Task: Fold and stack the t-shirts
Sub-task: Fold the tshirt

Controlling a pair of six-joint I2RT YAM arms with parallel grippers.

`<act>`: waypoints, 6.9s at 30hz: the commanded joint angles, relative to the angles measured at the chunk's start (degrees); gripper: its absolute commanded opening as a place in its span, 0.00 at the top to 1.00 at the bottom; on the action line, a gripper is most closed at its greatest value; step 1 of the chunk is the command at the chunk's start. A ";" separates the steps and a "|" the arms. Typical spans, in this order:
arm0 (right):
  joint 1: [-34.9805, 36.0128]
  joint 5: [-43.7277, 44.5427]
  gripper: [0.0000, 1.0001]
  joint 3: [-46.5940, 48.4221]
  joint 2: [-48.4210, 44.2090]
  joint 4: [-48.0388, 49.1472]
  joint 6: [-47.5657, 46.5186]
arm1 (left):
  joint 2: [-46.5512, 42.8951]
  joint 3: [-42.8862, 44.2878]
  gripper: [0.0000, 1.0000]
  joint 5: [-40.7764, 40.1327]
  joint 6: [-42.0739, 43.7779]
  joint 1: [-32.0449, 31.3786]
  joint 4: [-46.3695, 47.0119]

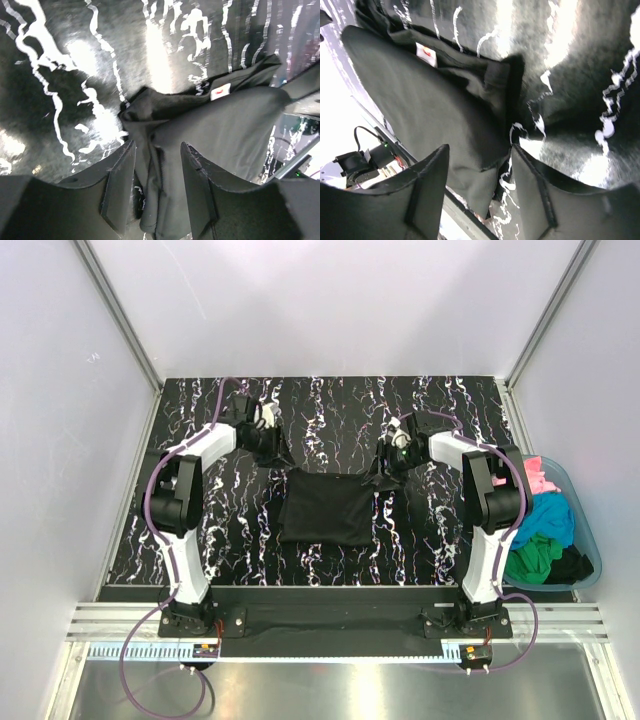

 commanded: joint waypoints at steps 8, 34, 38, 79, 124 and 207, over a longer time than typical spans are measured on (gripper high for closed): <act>-0.36 -4.37 0.56 -0.45 0.03 4.42 -1.98 | 1.92 -0.18 0.54 6.07 1.92 -0.86 6.48; -0.80 -5.16 0.62 -2.56 -3.05 5.56 -2.94 | -0.98 -6.25 0.53 8.96 5.00 -1.04 9.20; -0.89 -5.51 0.62 -2.39 -3.14 6.25 -1.89 | -1.50 -6.07 0.75 8.35 5.26 -0.95 8.50; -1.15 4.33 0.97 18.71 8.73 8.10 4.44 | 5.88 5.18 1.00 -0.09 -12.41 2.56 14.74; 0.96 -4.10 0.60 -10.12 -10.08 9.87 10.16 | -5.54 -0.98 0.47 -7.57 -6.96 -3.76 0.77; -2.03 15.93 0.00 -0.55 -51.74 -18.61 15.60 | 14.23 16.96 0.56 -43.77 -23.57 -17.14 -17.53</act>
